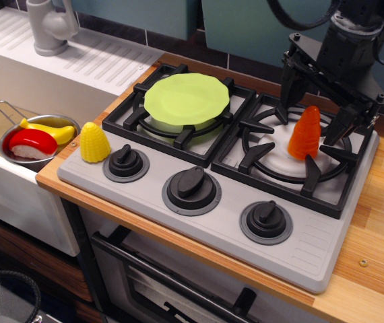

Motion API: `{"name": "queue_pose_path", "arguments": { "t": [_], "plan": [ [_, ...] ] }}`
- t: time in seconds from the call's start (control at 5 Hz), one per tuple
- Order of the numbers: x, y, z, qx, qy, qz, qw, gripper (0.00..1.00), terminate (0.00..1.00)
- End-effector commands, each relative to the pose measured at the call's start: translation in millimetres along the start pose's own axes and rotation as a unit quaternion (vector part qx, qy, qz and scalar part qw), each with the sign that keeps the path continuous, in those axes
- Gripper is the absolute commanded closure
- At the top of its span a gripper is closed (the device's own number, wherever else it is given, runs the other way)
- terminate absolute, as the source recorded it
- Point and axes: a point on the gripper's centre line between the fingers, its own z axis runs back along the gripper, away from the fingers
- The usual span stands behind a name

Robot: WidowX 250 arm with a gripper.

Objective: End effector reaching carrot

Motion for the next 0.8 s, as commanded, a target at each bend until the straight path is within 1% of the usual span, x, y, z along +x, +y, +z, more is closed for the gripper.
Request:
{"name": "queue_pose_path", "arguments": {
  "t": [0.0, 0.2, 0.4, 0.6],
  "plan": [
    [10.9, 6.4, -25.3, 0.020, -0.059, -0.003, 0.9981, 0.00, 0.00],
    [10.3, 8.4, -35.7, 0.022, -0.069, -0.005, 0.9974, 0.00, 0.00],
    [10.5, 7.2, -33.9, 0.030, -0.063, -0.009, 0.9975, 0.00, 0.00],
    [9.7, 6.6, -31.1, 0.030, -0.057, -0.009, 0.9979, 0.00, 0.00]
  ]
}}
